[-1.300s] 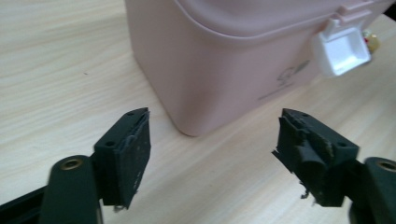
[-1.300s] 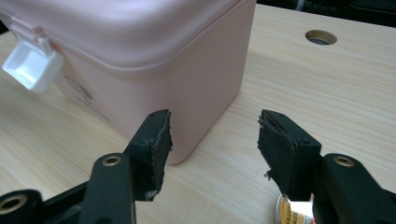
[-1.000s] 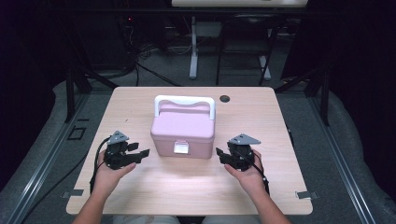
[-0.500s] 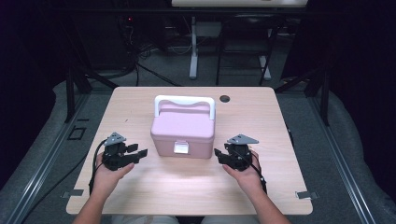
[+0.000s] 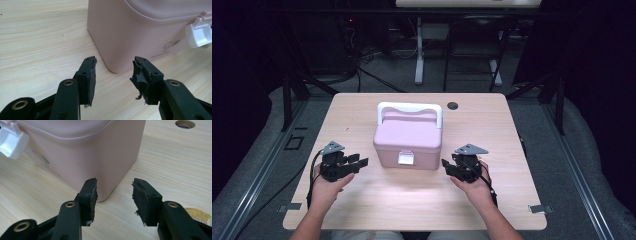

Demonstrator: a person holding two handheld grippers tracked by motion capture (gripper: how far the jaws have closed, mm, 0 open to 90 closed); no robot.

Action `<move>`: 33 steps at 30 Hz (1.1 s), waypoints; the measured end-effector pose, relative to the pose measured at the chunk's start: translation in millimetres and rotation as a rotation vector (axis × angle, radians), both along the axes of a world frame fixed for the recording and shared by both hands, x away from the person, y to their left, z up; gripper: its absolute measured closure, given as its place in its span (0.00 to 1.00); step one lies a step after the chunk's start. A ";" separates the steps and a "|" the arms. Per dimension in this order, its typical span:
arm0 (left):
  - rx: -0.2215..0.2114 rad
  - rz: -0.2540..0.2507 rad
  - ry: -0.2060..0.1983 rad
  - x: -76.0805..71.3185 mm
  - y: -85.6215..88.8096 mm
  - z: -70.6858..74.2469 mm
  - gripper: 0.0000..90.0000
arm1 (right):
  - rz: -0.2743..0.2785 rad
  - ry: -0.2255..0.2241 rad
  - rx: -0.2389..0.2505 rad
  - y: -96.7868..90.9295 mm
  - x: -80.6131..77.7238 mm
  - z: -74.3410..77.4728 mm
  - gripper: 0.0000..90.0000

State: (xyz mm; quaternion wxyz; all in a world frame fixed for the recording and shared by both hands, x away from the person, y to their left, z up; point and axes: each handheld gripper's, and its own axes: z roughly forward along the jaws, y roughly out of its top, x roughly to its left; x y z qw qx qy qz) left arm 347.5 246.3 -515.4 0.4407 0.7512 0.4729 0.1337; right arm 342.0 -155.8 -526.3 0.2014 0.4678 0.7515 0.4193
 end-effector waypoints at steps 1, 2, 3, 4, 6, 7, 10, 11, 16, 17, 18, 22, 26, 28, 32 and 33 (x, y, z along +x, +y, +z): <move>0.001 0.000 0.001 0.0 -0.2 -0.1 0.59 | -0.002 0.004 -0.005 0.0 0.1 0.0 0.60; 0.001 0.001 0.001 0.2 -0.6 -0.3 0.59 | -0.003 0.003 -0.005 0.0 0.2 -0.2 0.60; -0.002 0.002 0.001 0.2 -1.1 -0.6 0.59 | -0.004 0.001 -0.006 -0.1 0.4 -0.3 0.60; -0.003 0.004 0.001 0.4 -1.3 -0.6 0.60 | -0.004 -0.001 -0.009 -0.4 0.8 -0.4 0.60; 0.003 0.007 0.001 0.9 -1.5 -0.1 0.61 | -0.017 -0.004 -0.002 -1.2 1.6 -0.5 0.61; 0.003 0.007 0.001 0.9 -1.5 -0.1 0.62 | -0.017 -0.004 -0.002 -1.2 1.6 -0.5 0.61; 0.003 0.001 -0.003 3.5 -3.2 1.2 0.64 | -0.020 0.006 0.003 -2.9 3.3 0.2 0.65; -0.005 0.003 -0.003 6.0 -4.1 2.8 0.66 | -0.023 0.007 0.008 -3.6 4.8 0.5 0.66; -0.043 0.022 0.009 17.5 -5.4 5.5 0.70 | -0.045 0.007 0.028 -4.6 9.3 3.0 0.67; -0.050 0.027 0.009 21.6 -6.0 5.1 0.71 | -0.048 0.005 0.027 -5.0 10.8 3.8 0.67; -0.050 0.027 0.009 21.6 -6.0 5.1 0.73 | -0.059 0.007 0.031 -5.2 13.1 4.7 0.68; 0.002 0.017 0.013 34.9 -11.0 5.0 0.75 | -0.065 0.013 0.029 -2.1 19.1 7.9 0.70; 0.023 0.030 0.003 47.4 -15.1 4.0 0.79 | -0.055 -0.004 -0.016 2.6 28.3 10.7 0.71; 0.021 0.031 -0.005 51.8 -16.1 3.5 0.79 | -0.062 0.004 -0.005 3.4 33.4 10.4 0.71; -0.007 0.032 -0.008 57.9 -16.3 0.7 0.80 | -0.067 0.001 0.001 4.5 39.8 8.3 0.72; -0.008 0.034 -0.007 59.5 -16.5 -0.8 0.81 | -0.068 -0.003 0.011 4.6 42.0 7.2 0.72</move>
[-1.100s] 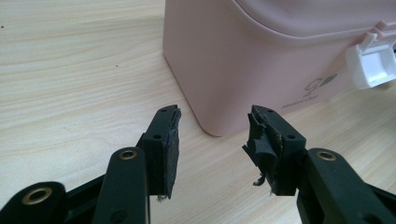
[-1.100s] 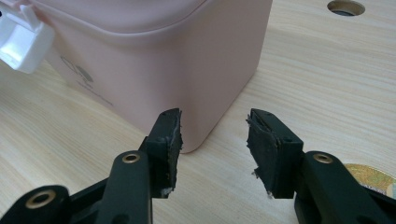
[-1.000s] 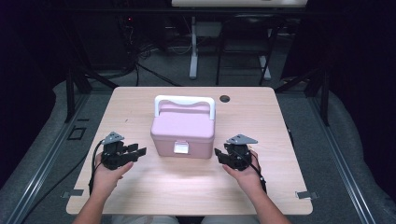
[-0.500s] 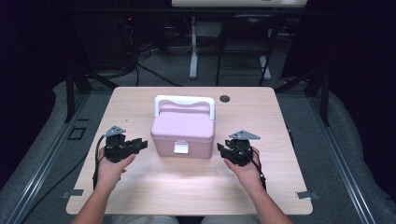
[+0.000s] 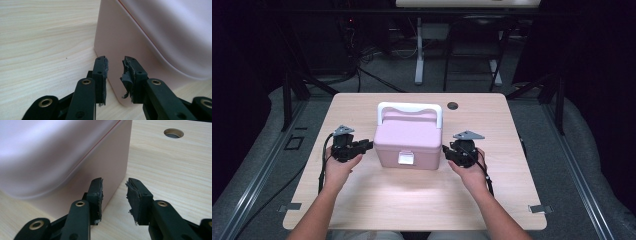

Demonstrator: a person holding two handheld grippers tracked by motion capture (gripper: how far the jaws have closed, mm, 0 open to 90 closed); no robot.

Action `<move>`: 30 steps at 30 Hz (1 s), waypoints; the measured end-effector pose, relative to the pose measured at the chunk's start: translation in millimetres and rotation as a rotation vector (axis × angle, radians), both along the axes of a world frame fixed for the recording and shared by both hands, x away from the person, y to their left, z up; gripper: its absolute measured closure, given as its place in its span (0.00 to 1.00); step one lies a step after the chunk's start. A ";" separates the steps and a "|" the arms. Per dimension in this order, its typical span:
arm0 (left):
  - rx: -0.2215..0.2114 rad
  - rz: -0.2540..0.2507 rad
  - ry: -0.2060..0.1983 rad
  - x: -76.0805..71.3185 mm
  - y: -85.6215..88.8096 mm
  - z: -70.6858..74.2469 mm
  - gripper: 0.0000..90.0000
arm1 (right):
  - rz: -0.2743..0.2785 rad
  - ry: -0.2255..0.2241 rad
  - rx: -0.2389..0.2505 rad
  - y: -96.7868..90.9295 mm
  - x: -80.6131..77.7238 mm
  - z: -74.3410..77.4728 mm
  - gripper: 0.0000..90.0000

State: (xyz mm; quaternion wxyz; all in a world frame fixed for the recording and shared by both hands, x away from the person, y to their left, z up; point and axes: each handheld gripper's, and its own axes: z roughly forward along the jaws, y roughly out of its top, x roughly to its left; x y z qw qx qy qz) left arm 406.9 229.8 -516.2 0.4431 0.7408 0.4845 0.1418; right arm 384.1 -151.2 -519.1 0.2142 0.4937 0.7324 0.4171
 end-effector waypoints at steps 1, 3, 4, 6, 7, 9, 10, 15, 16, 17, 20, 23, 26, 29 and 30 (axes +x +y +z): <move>-0.013 -0.004 0.004 2.1 -1.1 -3.2 0.81 | -0.008 0.006 0.020 -0.1 2.1 -1.3 0.72; -0.020 -0.019 0.001 2.4 -4.2 -4.8 0.81 | -0.003 0.008 0.029 0.1 3.3 -2.7 0.72; -0.016 -0.025 -0.003 2.0 -6.3 -5.0 0.81 | -0.001 0.007 0.032 0.7 3.5 -3.4 0.73; 0.001 -0.022 -0.015 0.2 -9.2 -4.4 0.84 | -0.004 0.001 0.032 1.6 3.5 -4.8 0.73; 0.001 -0.022 -0.015 0.2 -9.2 -4.4 0.86 | -0.004 0.001 0.032 1.6 3.5 -4.8 0.73; -0.002 -0.023 -0.015 -0.1 -9.7 -4.4 0.87 | -0.005 0.002 0.038 1.7 3.0 -5.4 0.75; -0.003 -0.028 -0.013 -1.0 -10.3 -4.1 0.89 | -0.009 -0.005 0.041 2.9 2.1 -6.0 0.78; 0.011 -0.040 -0.016 -5.5 -14.5 -2.7 0.97 | -0.007 -0.012 0.037 4.9 -0.8 -6.1 0.87; 0.015 -0.043 -0.016 -6.6 -15.3 -2.3 0.97 | -0.007 -0.012 0.037 4.9 -0.8 -6.1 0.87; 0.018 -0.047 -0.014 -7.8 -16.0 -1.8 0.98 | -0.009 -0.010 0.041 4.8 -1.1 -6.1 0.88; 0.020 -0.050 -0.013 -11.9 -18.7 -1.5 0.99 | -0.006 -0.002 0.047 4.2 -1.4 -6.0 0.92; 0.028 -0.063 -0.010 -14.3 -20.7 -0.6 1.00 | -0.009 0.026 0.063 2.6 -2.3 -4.9 0.98; 0.039 -0.069 0.013 -13.9 -21.4 2.7 1.00 | -0.005 0.025 0.048 4.1 -1.3 -3.4 1.00; 0.052 -0.071 0.018 -14.3 -21.9 7.2 1.00 | 0.003 0.034 0.019 5.3 -1.4 -0.9 1.00; 0.036 -0.066 0.014 -15.0 -21.9 7.9 1.00 | 0.005 0.033 0.017 5.2 -1.9 -0.7 1.00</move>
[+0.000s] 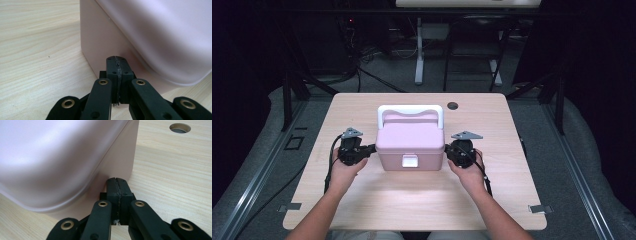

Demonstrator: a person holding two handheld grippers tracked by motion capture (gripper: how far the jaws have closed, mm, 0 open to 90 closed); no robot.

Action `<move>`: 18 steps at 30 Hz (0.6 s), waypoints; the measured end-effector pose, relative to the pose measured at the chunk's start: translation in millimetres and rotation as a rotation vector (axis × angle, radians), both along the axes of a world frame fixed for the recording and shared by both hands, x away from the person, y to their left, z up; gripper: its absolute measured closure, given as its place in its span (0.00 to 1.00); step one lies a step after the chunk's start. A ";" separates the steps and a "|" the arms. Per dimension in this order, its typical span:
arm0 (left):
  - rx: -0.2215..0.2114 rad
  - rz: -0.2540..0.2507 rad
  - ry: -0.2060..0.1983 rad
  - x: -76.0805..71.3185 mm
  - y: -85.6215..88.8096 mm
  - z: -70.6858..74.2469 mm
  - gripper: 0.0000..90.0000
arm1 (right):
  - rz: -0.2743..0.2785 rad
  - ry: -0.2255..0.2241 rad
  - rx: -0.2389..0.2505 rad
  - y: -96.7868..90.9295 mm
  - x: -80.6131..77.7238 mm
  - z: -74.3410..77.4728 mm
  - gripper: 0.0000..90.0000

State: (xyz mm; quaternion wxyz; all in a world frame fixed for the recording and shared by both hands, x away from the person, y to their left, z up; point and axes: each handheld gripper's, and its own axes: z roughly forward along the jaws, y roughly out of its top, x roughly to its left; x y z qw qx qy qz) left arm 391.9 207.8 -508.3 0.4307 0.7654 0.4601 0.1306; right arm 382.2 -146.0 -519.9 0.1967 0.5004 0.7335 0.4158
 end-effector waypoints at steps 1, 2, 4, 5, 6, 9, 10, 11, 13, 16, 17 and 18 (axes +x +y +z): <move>0.000 0.000 0.000 0.0 0.0 0.0 1.00 | 0.000 0.000 0.000 0.0 0.0 0.0 1.00; -0.010 -0.002 0.005 -0.3 0.4 -0.3 1.00 | 0.000 0.006 0.002 -0.9 -1.0 0.3 1.00; -0.014 -0.003 0.010 -1.9 0.2 -0.4 1.00 | -0.001 0.010 0.003 -1.3 -1.7 0.4 1.00; -0.014 -0.002 0.010 -3.0 -0.5 -0.3 1.00 | 0.003 0.004 0.005 -2.2 -3.5 0.0 1.00; -0.010 -0.004 0.008 -3.7 -0.8 -0.2 1.00 | 0.003 0.004 0.005 -2.2 -3.5 0.0 1.00; -0.002 -0.018 0.014 -6.4 -1.7 0.9 1.00 | 0.007 0.015 0.004 -3.9 -7.3 0.7 1.00; -0.001 -0.020 0.014 -8.1 -2.4 1.0 1.00 | 0.017 0.015 -0.001 -6.2 -10.3 1.0 1.00; -0.002 -0.023 0.009 -9.5 -3.1 0.7 1.00 | 0.017 0.015 -0.001 -6.2 -10.3 1.0 1.00; -0.004 -0.037 0.009 -14.9 -4.1 0.7 1.00 | 0.024 0.019 -0.002 -8.2 -15.1 1.8 1.00; -0.003 -0.049 0.010 -19.6 -4.3 0.6 1.00 | 0.028 0.023 -0.008 -10.1 -19.8 2.2 1.00; -0.003 -0.052 0.009 -24.6 -4.9 0.6 1.00 | 0.038 0.020 -0.011 -11.5 -24.7 2.3 1.00; 0.002 -0.061 0.010 -26.9 -4.6 0.9 1.00 | 0.042 0.019 -0.013 -12.0 -26.6 2.3 1.00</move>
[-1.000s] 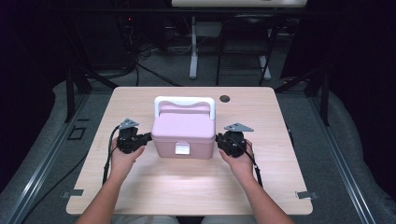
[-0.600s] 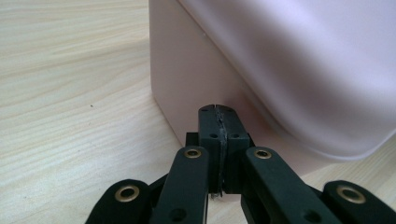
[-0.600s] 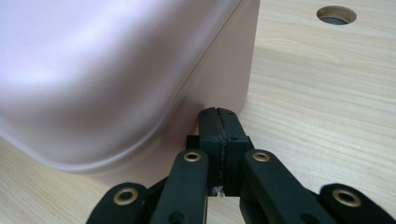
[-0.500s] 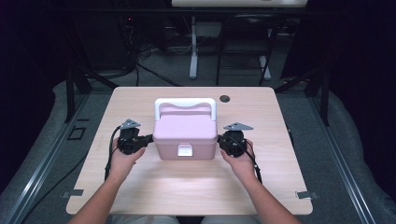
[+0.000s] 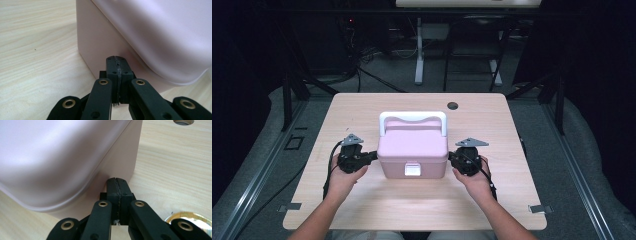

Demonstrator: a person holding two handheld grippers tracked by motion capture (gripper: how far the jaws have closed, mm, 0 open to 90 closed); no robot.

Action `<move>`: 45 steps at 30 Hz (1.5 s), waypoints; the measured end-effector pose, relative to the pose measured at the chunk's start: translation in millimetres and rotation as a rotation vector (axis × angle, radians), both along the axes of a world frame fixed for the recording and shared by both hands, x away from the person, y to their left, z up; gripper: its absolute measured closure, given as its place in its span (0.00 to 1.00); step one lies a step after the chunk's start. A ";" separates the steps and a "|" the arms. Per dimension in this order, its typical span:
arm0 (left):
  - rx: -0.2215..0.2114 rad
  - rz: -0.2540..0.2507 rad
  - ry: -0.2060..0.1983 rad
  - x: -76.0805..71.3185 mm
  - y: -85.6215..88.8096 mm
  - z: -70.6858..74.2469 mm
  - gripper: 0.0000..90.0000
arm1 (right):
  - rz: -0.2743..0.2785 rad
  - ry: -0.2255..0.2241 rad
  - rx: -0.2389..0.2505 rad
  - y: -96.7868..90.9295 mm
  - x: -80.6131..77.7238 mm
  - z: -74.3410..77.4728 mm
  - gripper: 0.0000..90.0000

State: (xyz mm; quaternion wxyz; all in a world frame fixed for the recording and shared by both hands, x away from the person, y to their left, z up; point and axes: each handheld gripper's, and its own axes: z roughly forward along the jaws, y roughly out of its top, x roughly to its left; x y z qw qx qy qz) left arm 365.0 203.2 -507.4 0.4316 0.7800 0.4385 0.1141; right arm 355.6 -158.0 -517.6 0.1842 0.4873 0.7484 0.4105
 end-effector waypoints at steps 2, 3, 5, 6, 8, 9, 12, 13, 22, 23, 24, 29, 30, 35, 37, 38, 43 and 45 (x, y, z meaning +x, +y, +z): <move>-0.001 0.000 0.001 -5.0 -1.1 0.1 1.00 | 0.007 0.009 -0.011 -0.9 -5.4 1.0 1.00; 0.005 -0.004 0.000 -7.0 -1.1 0.5 1.00 | 0.009 0.010 -0.012 -1.2 -8.0 1.1 1.00; 0.014 -0.011 0.000 -11.5 -1.4 1.2 1.00 | 0.018 0.013 -0.019 -2.2 -13.6 1.5 1.00; 0.014 -0.011 0.000 -11.5 -1.4 1.2 1.00 | 0.020 0.009 -0.019 -2.6 -16.0 1.4 1.00; 0.018 -0.017 -0.002 -16.9 -1.9 1.3 1.00 | 0.022 0.013 -0.020 -3.4 -20.2 1.5 1.00; 0.014 -0.015 0.001 -19.0 -2.4 1.3 1.00 | 0.023 0.013 -0.020 -3.4 -22.5 1.5 1.00; 0.024 -0.026 0.001 -24.2 -1.6 2.1 1.00 | 0.033 0.017 -0.024 -3.8 -29.9 1.8 1.00; 0.026 -0.027 0.001 -26.0 -1.3 2.2 1.00 | 0.037 0.016 -0.022 -3.8 -31.4 1.8 1.00; 0.040 -0.042 0.000 -40.9 -2.0 3.2 1.00 | 0.051 0.020 -0.042 -4.2 -47.3 2.7 1.00; 0.040 -0.042 0.000 -40.9 -2.0 3.2 1.00 | 0.051 0.020 -0.042 -4.2 -47.3 2.7 1.00; 0.038 -0.048 0.006 -44.3 -2.0 3.4 1.00 | 0.051 0.025 -0.044 -4.3 -50.1 2.3 1.00; 0.031 -0.048 0.001 -49.2 -2.1 2.6 1.00 | 0.057 0.025 -0.053 -4.6 -55.4 1.2 1.00; 0.028 -0.046 0.006 -50.4 -2.3 2.8 1.00 | 0.060 0.025 -0.052 -4.8 -56.6 1.2 1.00; 0.034 -0.055 0.009 -55.2 -1.4 3.2 1.00 | 0.074 0.031 -0.050 -6.0 -64.1 1.3 1.00; 0.032 -0.058 0.008 -55.8 -1.1 3.0 1.00 | 0.078 0.031 -0.051 -6.3 -65.8 1.4 1.00; 0.028 -0.058 0.012 -56.8 -1.0 3.0 1.00 | 0.078 0.031 -0.051 -6.3 -65.8 1.4 1.00; 0.016 -0.073 0.030 -56.7 1.3 3.0 1.00 | 0.120 0.016 -0.080 -9.5 -69.2 2.2 0.96; 0.049 -0.087 0.034 -54.9 2.0 4.6 0.94 | 0.127 0.004 -0.099 -10.6 -68.7 2.5 0.92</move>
